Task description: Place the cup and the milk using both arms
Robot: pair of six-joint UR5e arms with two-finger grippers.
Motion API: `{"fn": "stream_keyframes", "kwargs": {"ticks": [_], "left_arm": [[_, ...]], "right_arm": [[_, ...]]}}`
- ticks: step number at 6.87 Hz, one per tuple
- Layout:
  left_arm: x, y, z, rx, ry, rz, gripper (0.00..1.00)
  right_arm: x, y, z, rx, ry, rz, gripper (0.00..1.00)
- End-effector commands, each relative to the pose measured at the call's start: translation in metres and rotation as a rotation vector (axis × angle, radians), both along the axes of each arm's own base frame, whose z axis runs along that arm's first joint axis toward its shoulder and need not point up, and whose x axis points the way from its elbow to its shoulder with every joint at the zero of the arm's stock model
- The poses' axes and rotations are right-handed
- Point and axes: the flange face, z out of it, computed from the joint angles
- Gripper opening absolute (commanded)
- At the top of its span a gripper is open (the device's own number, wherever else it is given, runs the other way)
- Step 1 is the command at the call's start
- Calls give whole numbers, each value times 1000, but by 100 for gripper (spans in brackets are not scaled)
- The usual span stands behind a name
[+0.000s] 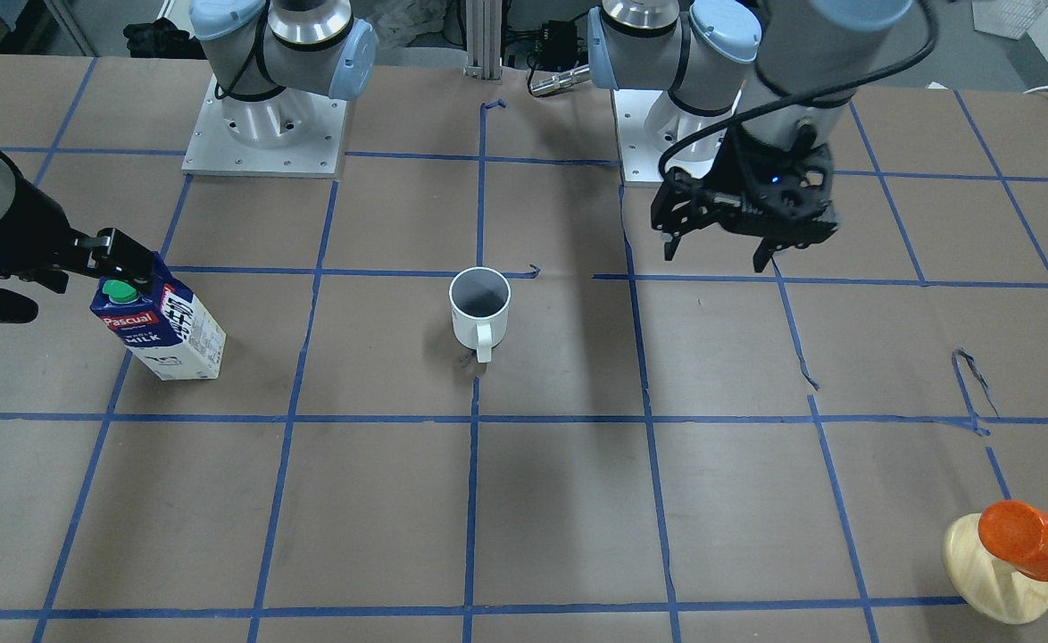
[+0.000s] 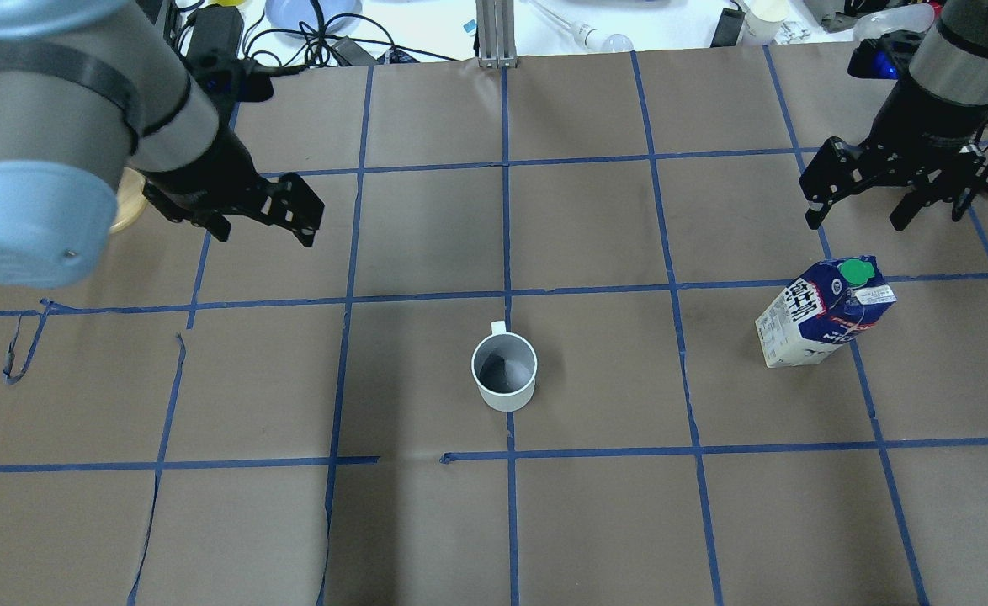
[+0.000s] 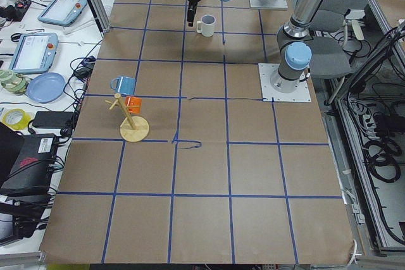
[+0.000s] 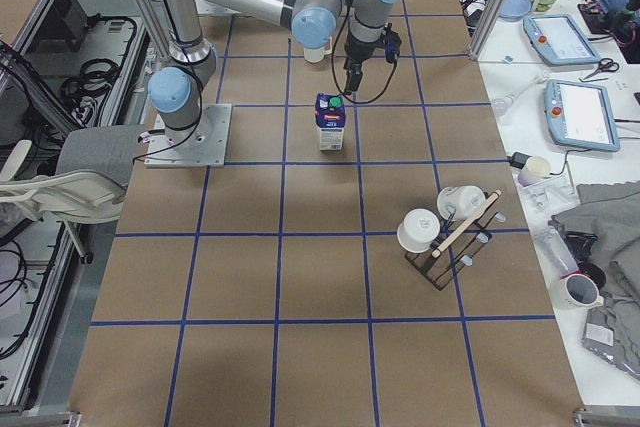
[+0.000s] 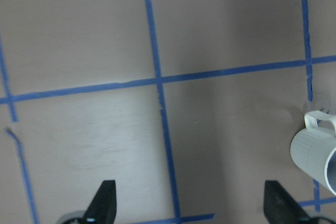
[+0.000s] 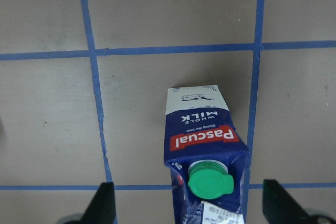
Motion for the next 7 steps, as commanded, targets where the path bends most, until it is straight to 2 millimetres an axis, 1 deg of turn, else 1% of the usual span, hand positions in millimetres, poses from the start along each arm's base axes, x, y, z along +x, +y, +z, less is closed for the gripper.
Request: {"fn": "stream_keyframes", "kwargs": {"ticks": [1,2,3,4,5,6,7], "left_arm": [[13,-14,36,-25,-4,8,100],[12,-12,37,-28,-4,5,100],[14,-14,37,-38,0,0,100],[12,-20,31,-36,2,6,100],[13,-19,32,-39,-3,3,100],[13,-20,36,-48,-2,6,100],[13,-18,35,-45,-2,6,100]], "right_arm": [[-4,15,-44,67,-21,2,97],[-5,23,-60,92,5,9,95],[-3,29,-76,98,4,13,91],[-5,29,-81,81,33,28,78],[-6,28,-79,74,37,28,56],[-6,27,-77,70,40,27,43],[-7,26,-74,63,42,27,40]]}}
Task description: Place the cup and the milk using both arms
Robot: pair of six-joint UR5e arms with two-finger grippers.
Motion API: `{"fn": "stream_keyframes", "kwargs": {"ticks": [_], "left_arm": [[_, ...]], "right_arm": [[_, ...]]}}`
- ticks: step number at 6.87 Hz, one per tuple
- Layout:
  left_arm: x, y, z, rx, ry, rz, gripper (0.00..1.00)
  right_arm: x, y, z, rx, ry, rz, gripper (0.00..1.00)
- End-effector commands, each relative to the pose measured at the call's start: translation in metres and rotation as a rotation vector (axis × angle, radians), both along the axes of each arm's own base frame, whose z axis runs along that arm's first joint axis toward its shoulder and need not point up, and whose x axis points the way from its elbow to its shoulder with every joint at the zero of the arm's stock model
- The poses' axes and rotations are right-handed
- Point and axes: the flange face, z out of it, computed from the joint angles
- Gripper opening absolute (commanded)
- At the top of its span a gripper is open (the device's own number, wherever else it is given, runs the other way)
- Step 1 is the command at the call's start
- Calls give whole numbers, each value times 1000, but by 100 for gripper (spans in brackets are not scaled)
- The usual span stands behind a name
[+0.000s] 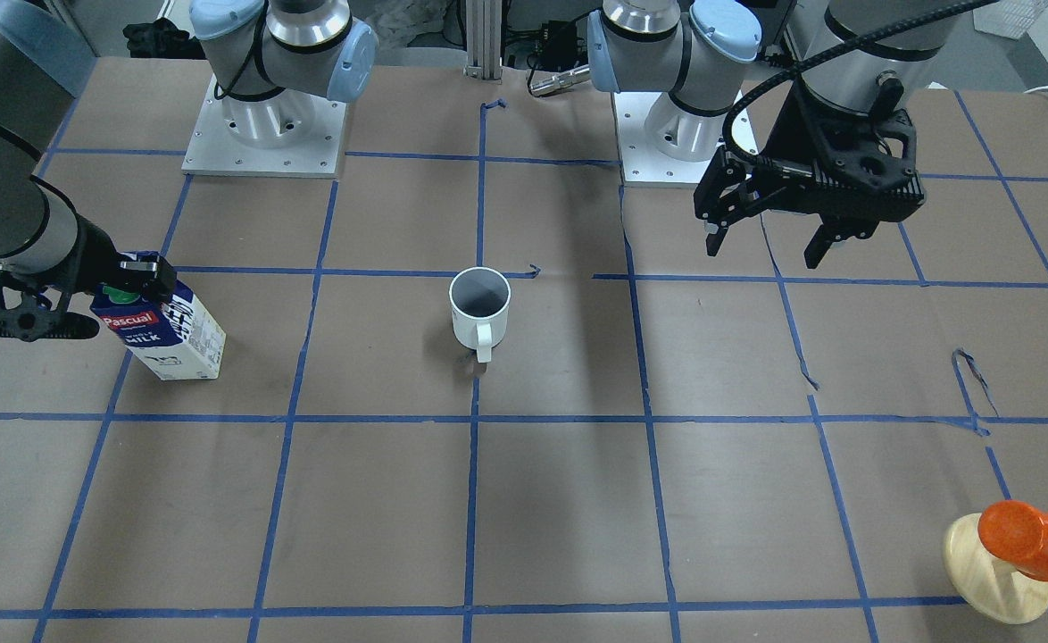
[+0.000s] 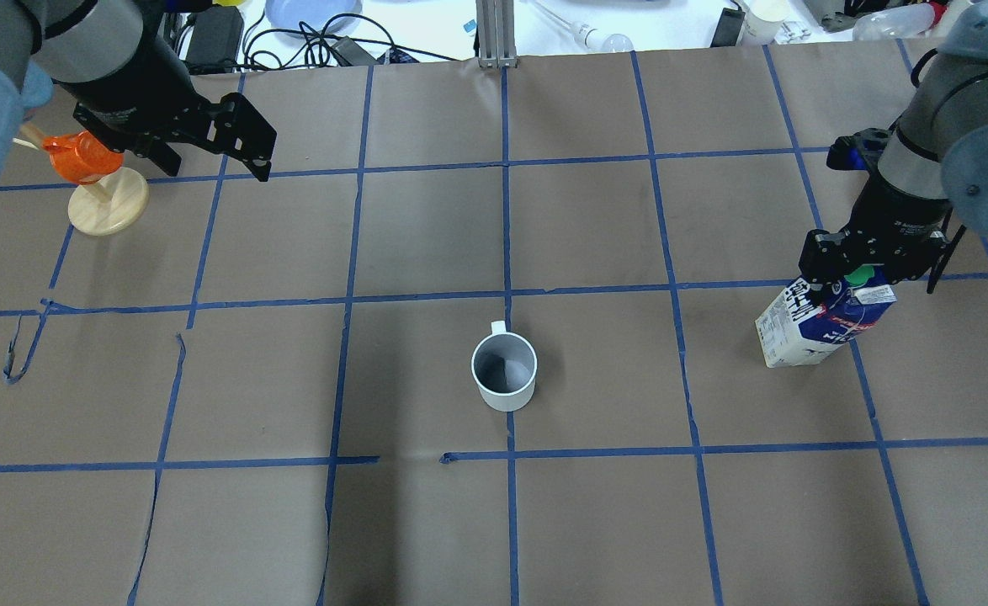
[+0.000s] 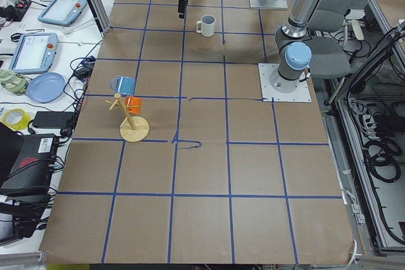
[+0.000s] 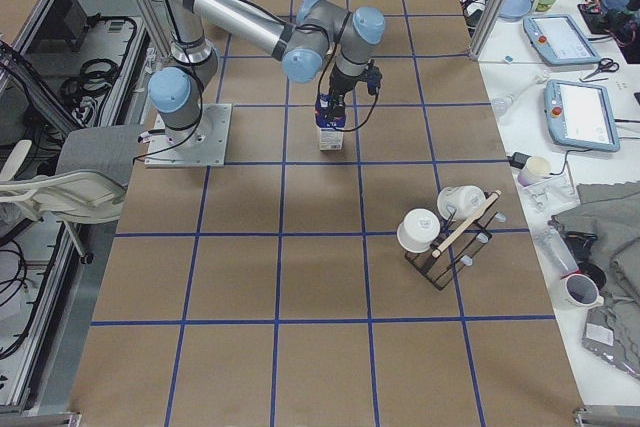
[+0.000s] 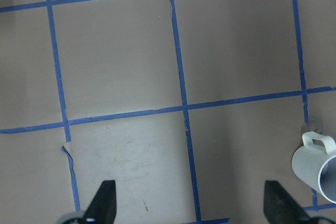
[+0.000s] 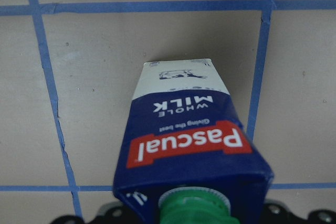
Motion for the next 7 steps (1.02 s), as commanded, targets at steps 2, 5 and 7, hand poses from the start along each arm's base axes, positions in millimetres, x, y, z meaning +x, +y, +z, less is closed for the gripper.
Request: {"fn": "stream_keyframes", "kwargs": {"ticks": [2,5,7], "left_arm": [[-1,0,-1,-1,4,9,100],[-2,3,1,-5,8,23,100],[-2,2,0,-2,14,24,100]], "right_arm": [[1,-2,8,-11,19,-6,38],[55,-7,26,-27,-39,41,38],[160,7,26,-26,-53,-43,37]]}}
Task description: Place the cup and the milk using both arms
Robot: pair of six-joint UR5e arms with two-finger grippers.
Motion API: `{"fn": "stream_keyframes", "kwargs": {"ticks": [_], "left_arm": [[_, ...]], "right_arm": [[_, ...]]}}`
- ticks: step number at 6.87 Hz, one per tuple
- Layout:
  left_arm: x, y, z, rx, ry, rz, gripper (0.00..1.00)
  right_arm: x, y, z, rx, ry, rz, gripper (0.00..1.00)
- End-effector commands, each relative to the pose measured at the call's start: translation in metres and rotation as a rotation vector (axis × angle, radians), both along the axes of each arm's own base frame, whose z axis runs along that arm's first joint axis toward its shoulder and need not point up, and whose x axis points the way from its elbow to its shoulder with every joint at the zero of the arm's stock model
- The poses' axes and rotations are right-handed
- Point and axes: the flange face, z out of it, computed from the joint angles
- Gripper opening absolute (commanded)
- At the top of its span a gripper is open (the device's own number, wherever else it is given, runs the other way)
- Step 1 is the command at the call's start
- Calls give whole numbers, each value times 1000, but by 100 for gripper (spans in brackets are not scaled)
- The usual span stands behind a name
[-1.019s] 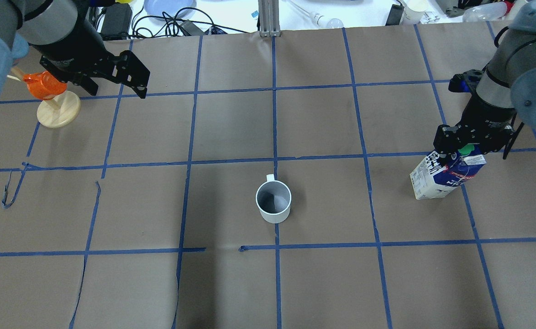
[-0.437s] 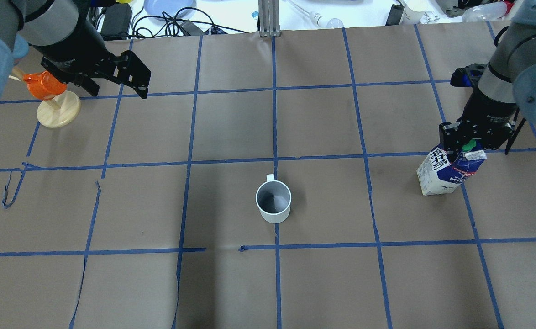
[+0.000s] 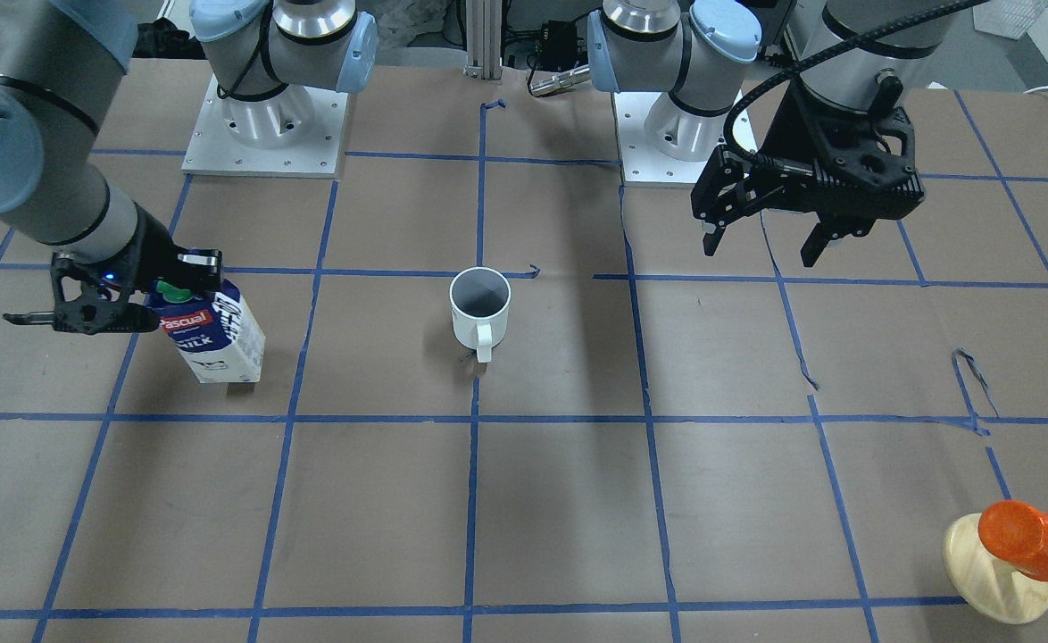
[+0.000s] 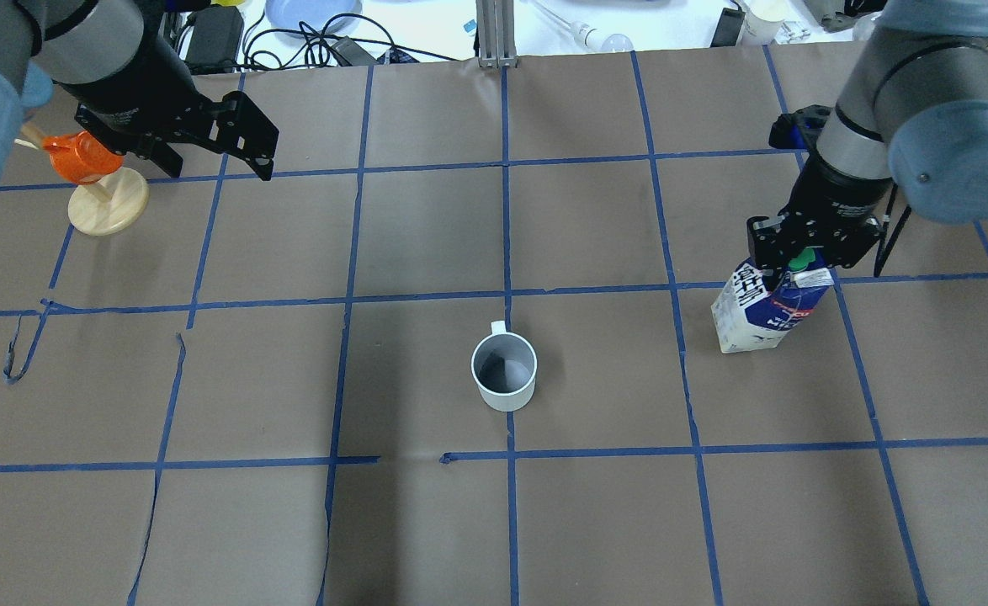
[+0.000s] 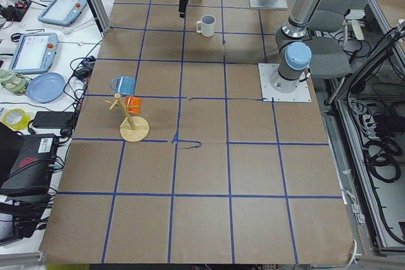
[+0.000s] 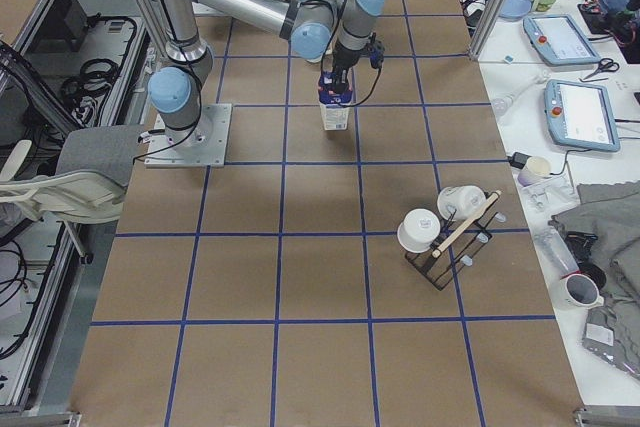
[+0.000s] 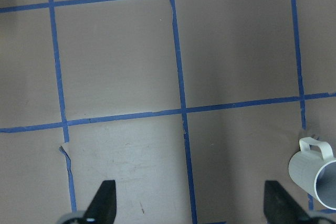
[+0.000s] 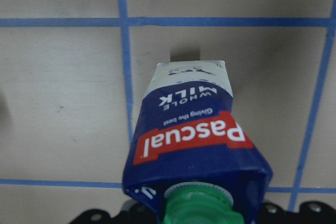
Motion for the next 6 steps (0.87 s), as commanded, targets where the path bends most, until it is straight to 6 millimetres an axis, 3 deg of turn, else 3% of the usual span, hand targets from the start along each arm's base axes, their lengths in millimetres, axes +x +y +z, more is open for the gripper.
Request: {"fn": "stream_keyframes", "kwargs": {"ticks": [1,3,5,6], "left_arm": [[0,0,0,0,1,1,100],[1,0,0,2,-12,3,100],[1,1,0,3,-12,3,100],[1,2,-1,7,-12,3,100]], "right_arm": [[110,23,0,6,-11,-62,38],[160,45,0,22,-22,-75,37],[186,56,-4,49,-54,-116,37],[189,57,-5,47,-56,-112,37]]}}
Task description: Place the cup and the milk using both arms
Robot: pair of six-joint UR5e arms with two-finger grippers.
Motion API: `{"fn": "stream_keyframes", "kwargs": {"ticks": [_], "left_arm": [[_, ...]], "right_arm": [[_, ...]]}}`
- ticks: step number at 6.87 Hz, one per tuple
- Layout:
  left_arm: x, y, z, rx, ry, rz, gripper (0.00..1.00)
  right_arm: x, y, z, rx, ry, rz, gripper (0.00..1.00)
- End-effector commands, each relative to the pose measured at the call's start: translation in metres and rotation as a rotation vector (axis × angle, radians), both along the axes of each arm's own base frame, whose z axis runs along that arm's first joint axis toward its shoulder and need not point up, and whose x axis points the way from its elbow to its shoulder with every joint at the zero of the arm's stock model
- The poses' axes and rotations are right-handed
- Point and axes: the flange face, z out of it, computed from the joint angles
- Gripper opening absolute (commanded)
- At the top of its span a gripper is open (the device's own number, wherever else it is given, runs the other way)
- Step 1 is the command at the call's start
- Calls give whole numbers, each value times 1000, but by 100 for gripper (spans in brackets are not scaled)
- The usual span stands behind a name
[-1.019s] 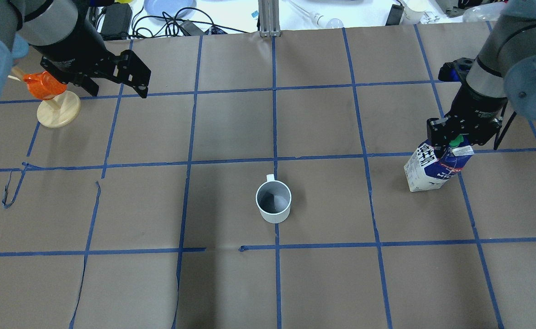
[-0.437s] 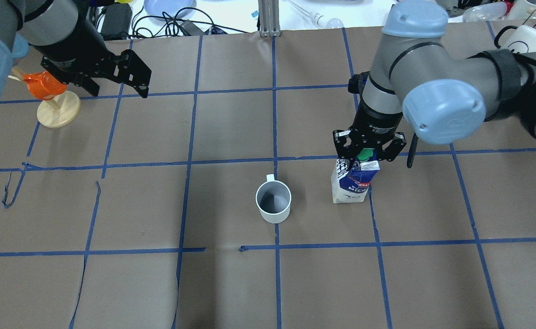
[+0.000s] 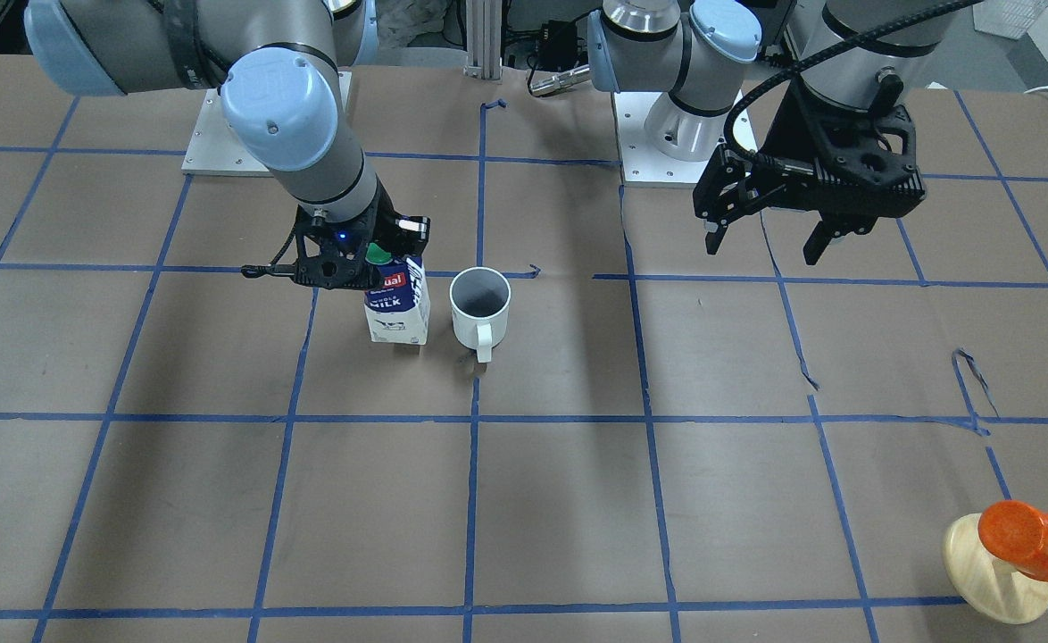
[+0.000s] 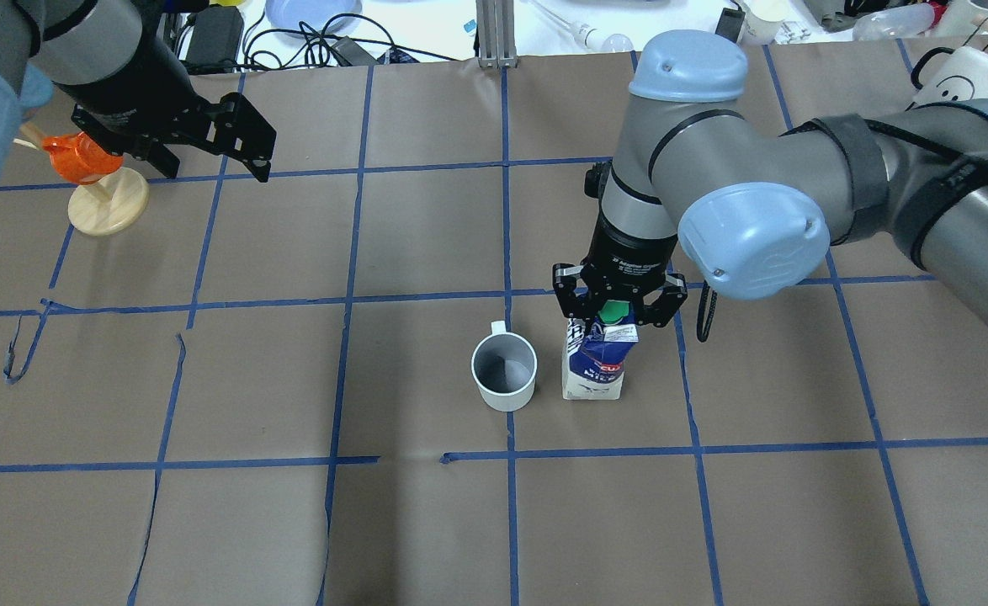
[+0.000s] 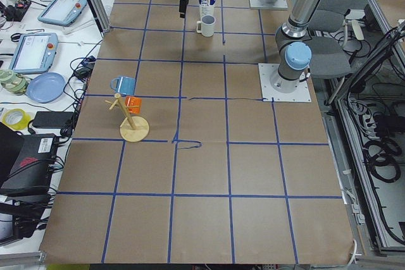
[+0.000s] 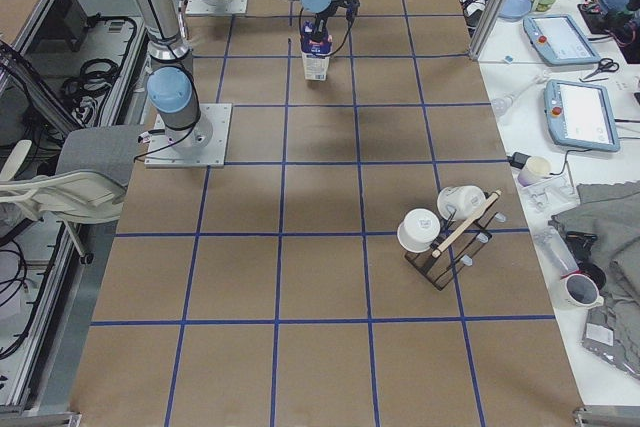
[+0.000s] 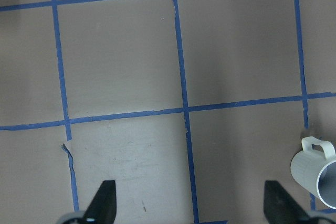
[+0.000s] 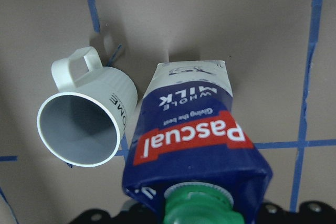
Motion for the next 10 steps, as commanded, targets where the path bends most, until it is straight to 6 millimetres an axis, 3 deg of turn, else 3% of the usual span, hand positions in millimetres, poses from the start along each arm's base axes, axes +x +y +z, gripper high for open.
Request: {"fn": "stream_keyframes", "kwargs": {"ticks": [1,3,4,6,7,8,9,10], "left_arm": [[0,0,0,1,0,0,100],[0,0,0,2,0,0,100],[0,0,0,1,0,0,100],[0,0,-1,5,4,-1,100],[0,0,-2,7,2,1,100],[0,-1,-3,8,3,1,100],[0,-1,-3,8,3,1,100],[0,0,-2,7,2,1,100]], "right_arm": [[11,1,-1,-14,-17,-11,38],[11,-2,-9,6,-14,-13,39],[10,-2,-11,6,-9,-12,53],[10,-2,-11,2,-4,-3,66],[10,-3,-9,-5,-5,2,83],[8,-7,1,-25,-6,1,98],[5,-18,34,-77,-12,-9,100],[1,-31,80,-108,2,-10,100]]}}
